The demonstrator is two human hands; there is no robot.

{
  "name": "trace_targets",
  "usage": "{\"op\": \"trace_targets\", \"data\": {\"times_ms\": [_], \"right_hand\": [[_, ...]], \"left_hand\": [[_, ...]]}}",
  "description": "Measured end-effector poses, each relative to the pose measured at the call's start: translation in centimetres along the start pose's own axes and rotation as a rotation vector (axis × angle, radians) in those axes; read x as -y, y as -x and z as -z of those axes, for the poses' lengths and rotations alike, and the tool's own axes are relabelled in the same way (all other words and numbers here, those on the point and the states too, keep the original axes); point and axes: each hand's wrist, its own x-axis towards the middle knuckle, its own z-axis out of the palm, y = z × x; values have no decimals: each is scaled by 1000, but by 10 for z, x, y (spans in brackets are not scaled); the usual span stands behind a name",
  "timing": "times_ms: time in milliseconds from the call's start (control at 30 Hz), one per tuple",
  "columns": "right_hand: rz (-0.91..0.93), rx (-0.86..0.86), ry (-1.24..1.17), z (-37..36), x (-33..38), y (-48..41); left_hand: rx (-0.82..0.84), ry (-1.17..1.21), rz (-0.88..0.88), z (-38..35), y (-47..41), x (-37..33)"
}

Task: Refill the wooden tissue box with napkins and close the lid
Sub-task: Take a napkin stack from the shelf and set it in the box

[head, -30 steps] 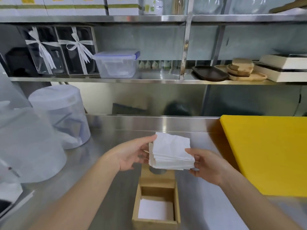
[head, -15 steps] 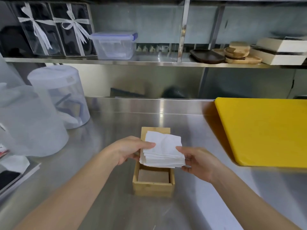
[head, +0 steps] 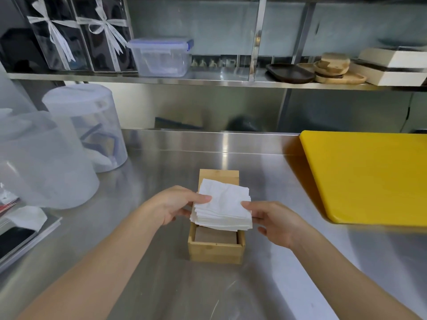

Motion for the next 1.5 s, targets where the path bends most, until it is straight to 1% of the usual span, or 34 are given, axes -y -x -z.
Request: {"op": "trace_targets", "data": {"times_ms": [133,300,500,633,733,833,900,1000,1133,1200,1300,1433,1500], "right_hand": [[24,-13,37,-2,-1,-3],[27,-19,37,-5,-6,-7],[-9,-32,71,-8,-9,-11],[-9,-43,109,-12,-10,-14],[4,-100,103,-18,-11,-19],[59,-106,103,-24,-12,-22],[63,-127,112,-26,-12,-24],[31,-165,156,-26,-18,-26],[24,-204,237,-27,-24,-29],[48,-226,319,-31,-24,-29],[95,-254,421,-35,-28,-34],[125,-385,651,-36,-32,-42],[148,-411,753,-38,-33,-44]], "left_hand": [[41,67,54,2,-4,4],[28,62,71,1,-7,6],[14,-11,11,5,-15,12],[-32,-101,-46,5,-21,18],[-61,-148,-34,1,-24,22],[-67,-112,-20,1,-26,26],[-69,-102,-13,1,-29,29],[-64,-194,-23,2,-35,35],[-148,-555,-124,-1,-40,37],[-153,-674,-195,-6,-41,39],[-203,-829,-279,-14,-46,44],[-226,-886,-293,-16,-53,45],[-233,-918,-302,-18,-56,46]]}}
